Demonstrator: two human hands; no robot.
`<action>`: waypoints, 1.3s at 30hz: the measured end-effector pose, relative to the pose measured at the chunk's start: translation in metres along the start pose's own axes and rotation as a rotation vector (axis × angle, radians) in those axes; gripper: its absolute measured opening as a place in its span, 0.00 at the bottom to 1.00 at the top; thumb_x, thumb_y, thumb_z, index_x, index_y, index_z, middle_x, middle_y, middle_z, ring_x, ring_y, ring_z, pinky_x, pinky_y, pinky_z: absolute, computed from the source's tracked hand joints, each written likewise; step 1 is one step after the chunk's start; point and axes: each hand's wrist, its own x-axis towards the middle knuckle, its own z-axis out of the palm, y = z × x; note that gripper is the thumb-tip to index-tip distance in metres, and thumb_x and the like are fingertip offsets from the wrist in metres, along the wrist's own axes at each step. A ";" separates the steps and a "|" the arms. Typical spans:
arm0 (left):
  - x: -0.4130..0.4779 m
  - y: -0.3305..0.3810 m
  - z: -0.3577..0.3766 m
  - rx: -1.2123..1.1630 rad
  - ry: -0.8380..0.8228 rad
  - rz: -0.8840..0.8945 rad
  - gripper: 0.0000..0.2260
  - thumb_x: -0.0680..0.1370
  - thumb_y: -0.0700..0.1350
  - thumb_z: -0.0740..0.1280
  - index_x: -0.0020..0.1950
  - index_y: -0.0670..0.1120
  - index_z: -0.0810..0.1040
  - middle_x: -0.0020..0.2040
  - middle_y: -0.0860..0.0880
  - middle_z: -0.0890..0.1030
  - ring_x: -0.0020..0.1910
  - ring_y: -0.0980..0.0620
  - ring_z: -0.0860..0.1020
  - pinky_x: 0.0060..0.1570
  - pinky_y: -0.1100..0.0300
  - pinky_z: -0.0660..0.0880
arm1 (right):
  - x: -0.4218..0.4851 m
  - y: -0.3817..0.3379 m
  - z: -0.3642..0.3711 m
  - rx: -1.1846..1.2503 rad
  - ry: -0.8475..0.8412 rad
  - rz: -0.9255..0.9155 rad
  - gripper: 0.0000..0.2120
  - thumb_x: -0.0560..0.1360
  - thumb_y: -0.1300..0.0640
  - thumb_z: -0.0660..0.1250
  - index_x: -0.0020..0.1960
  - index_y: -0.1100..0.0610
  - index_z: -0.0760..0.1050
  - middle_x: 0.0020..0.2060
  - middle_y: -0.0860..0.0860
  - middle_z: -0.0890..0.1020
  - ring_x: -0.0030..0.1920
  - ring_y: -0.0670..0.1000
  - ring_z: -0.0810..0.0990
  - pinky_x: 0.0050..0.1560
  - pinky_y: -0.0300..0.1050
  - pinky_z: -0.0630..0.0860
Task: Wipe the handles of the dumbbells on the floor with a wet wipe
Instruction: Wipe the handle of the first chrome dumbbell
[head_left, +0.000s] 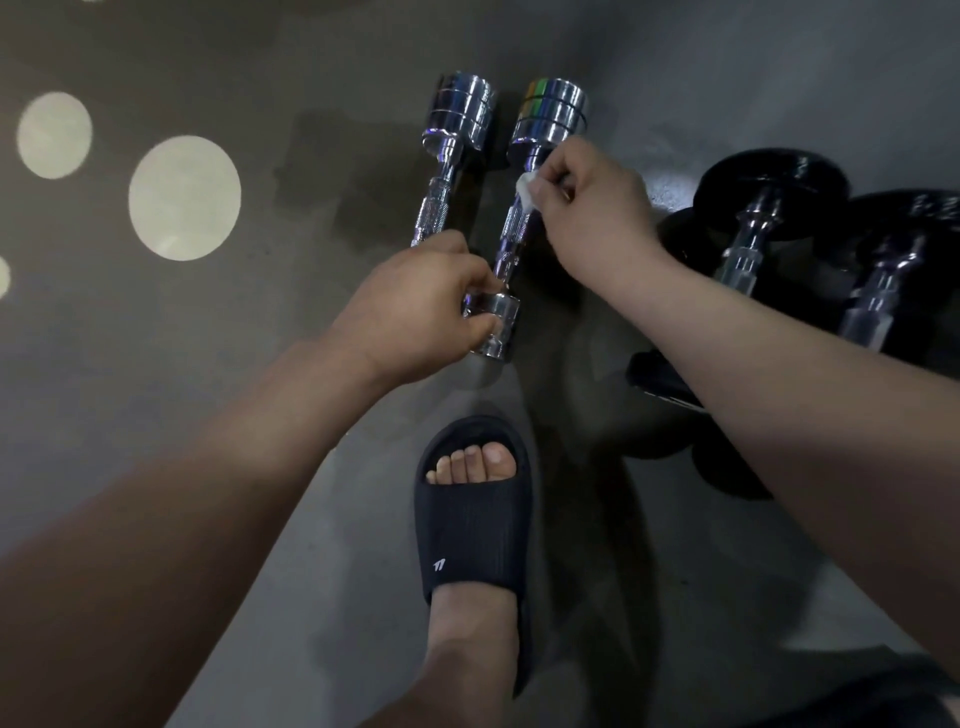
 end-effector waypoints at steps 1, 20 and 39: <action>0.000 0.000 0.000 0.001 0.001 0.000 0.13 0.74 0.50 0.74 0.58 0.51 0.84 0.52 0.51 0.76 0.49 0.50 0.77 0.49 0.54 0.74 | -0.001 0.001 0.000 -0.053 0.032 -0.054 0.08 0.80 0.49 0.65 0.50 0.54 0.78 0.46 0.48 0.75 0.41 0.47 0.75 0.42 0.40 0.68; 0.000 -0.008 -0.006 -0.026 -0.093 0.056 0.23 0.70 0.51 0.79 0.63 0.48 0.81 0.59 0.50 0.76 0.54 0.51 0.77 0.55 0.58 0.73 | -0.015 0.019 -0.013 -0.280 -0.167 -0.568 0.10 0.81 0.58 0.64 0.46 0.62 0.81 0.40 0.54 0.76 0.40 0.55 0.76 0.41 0.38 0.60; 0.006 -0.003 -0.004 -0.006 -0.098 0.060 0.22 0.69 0.52 0.80 0.60 0.49 0.82 0.53 0.55 0.72 0.49 0.54 0.74 0.52 0.56 0.74 | 0.011 0.011 -0.012 -0.390 -0.061 -0.504 0.15 0.80 0.57 0.59 0.53 0.62 0.83 0.52 0.61 0.79 0.51 0.62 0.78 0.45 0.45 0.66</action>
